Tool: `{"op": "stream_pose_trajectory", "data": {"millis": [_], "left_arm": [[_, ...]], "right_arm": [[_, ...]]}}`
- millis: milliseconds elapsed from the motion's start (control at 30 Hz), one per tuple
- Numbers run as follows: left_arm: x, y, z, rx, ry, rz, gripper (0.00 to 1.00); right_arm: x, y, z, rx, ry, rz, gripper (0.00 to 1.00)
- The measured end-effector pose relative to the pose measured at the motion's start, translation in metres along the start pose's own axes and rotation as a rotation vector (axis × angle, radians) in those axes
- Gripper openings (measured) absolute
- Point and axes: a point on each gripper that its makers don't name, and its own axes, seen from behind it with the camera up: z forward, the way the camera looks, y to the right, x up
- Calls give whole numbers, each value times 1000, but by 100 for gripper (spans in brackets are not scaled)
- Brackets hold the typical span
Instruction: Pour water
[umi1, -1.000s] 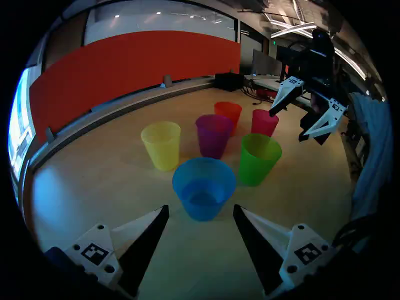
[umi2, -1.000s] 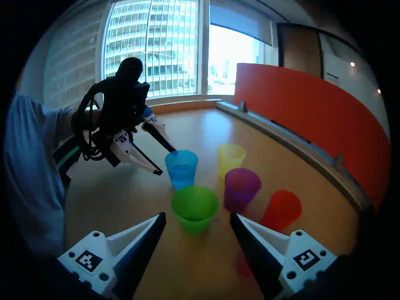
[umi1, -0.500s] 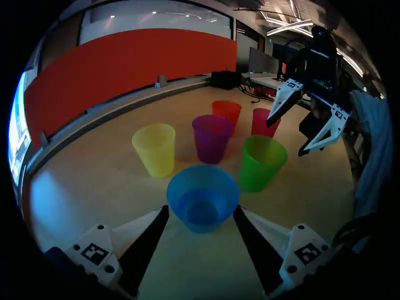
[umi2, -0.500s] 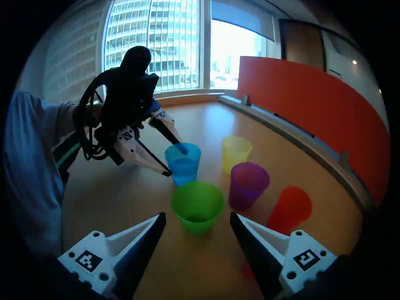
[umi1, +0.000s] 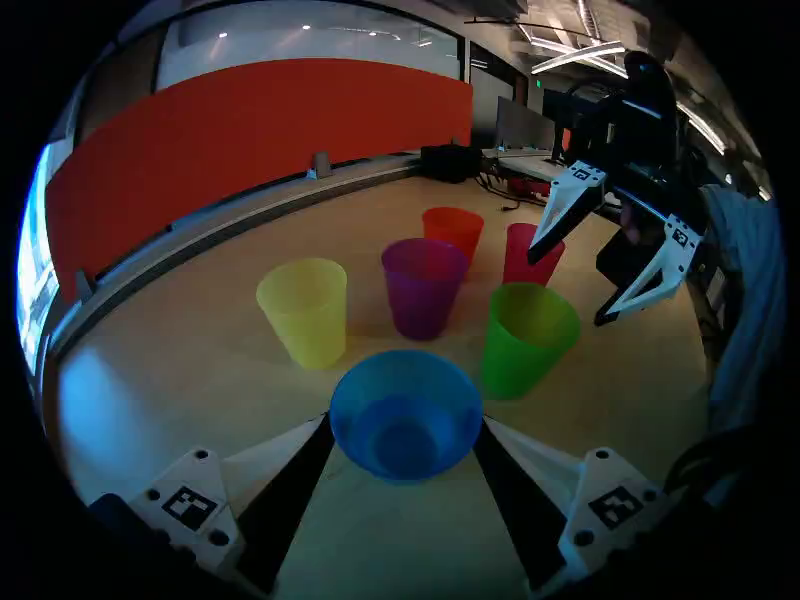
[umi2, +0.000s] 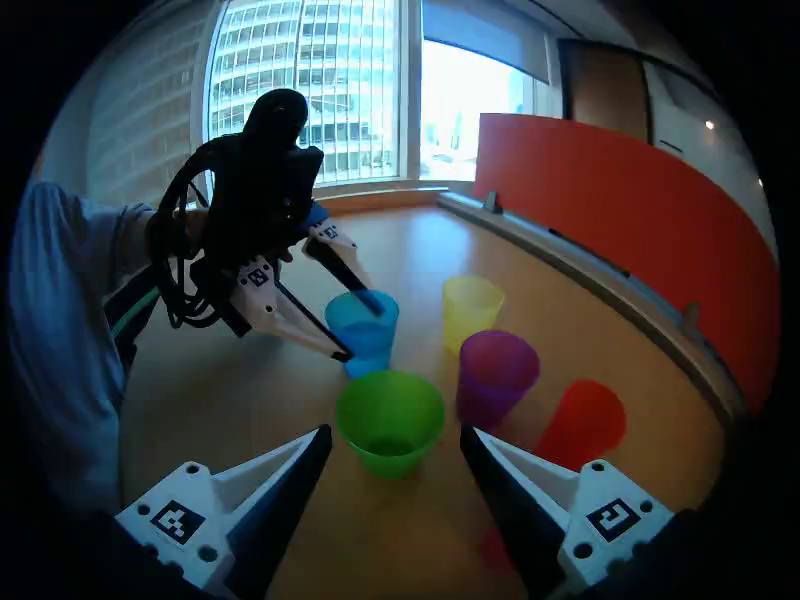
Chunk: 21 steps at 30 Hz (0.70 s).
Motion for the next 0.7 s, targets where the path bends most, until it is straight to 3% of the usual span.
{"op": "stream_pose_trajectory", "data": {"millis": [233, 367, 700], "left_arm": [[-1, 0, 2, -1, -4, -3, 94], [-1, 2, 3, -8, -8, -7, 86], [0, 1, 2, -8, -7, -4, 86]], "right_arm": [[-1, 0, 1, 4, 0, 4, 100], [-1, 0, 4, 8, 0, 7, 100], [-3, -3, 16, 15, -12, -2, 100]]}}
